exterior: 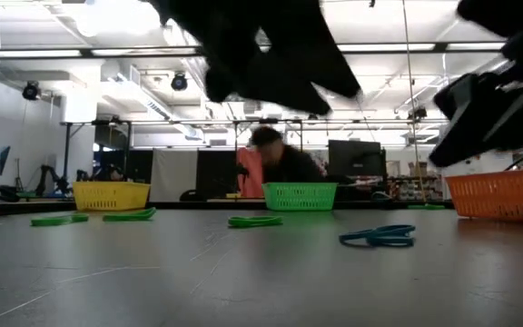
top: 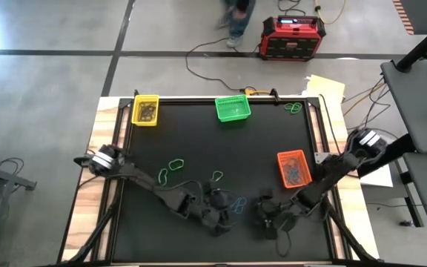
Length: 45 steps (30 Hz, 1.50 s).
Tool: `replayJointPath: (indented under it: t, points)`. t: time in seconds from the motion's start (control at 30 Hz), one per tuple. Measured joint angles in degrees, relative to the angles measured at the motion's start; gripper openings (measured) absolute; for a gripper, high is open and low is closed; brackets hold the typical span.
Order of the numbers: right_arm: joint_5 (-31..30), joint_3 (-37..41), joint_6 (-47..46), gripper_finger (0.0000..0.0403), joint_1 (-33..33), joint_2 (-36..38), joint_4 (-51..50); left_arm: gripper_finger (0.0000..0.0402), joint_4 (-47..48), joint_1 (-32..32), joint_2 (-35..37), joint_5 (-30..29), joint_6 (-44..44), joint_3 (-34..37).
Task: Sort rubber bands into baskets
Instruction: Put the blue rubber band into the orange bin
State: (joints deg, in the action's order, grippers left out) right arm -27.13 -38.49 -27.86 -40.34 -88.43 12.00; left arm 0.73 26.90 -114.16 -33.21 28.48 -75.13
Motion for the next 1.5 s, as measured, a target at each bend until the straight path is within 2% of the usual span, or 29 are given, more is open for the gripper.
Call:
replayJointPath:
  t: [0.17, 0.3, 0.4, 0.6, 0.87, 1.03, 1.3, 1.5]
  points:
    - [-0.40, -4.62, 2.05, 0.0235, 1.82, -7.56, -0.04, 0.0192, 6.86, 4.67, 5.47, -5.32, 0.89, 1.19]
    - [-7.04, -7.35, 2.58, 0.0235, 3.07, -10.81, 0.02, 0.0190, 7.62, 8.54, 6.52, -10.00, 2.10, 1.60]
    - [-7.54, -8.10, 4.68, 0.0235, 4.04, -11.49, 0.31, 0.0187, 7.77, 10.60, 5.90, -11.39, 4.29, 2.01]
    - [-5.90, -8.03, 3.42, 0.0235, 5.66, -14.82, 0.60, 0.0185, 7.87, 12.93, 3.79, -15.71, 9.85, 3.70]
    - [-1.88, -8.47, 1.53, 0.0227, 8.22, -21.21, 2.87, 0.0184, 7.88, 13.13, 2.66, -15.58, 14.54, 5.95]
    - [-0.90, -8.47, 1.46, 0.0176, 8.87, -24.11, 2.55, 0.0184, 7.90, 13.14, 2.06, -15.38, 14.23, 5.63]
    - [-0.51, -8.58, 2.40, 0.0030, 8.96, -25.63, 2.20, 0.0184, 7.89, 13.20, 1.69, -15.33, 14.51, 5.57]
    - [0.58, -8.43, 4.62, 0.0012, 9.07, -20.40, -1.92, 0.0184, 8.36, 13.49, 1.69, -15.24, 15.12, 5.53]
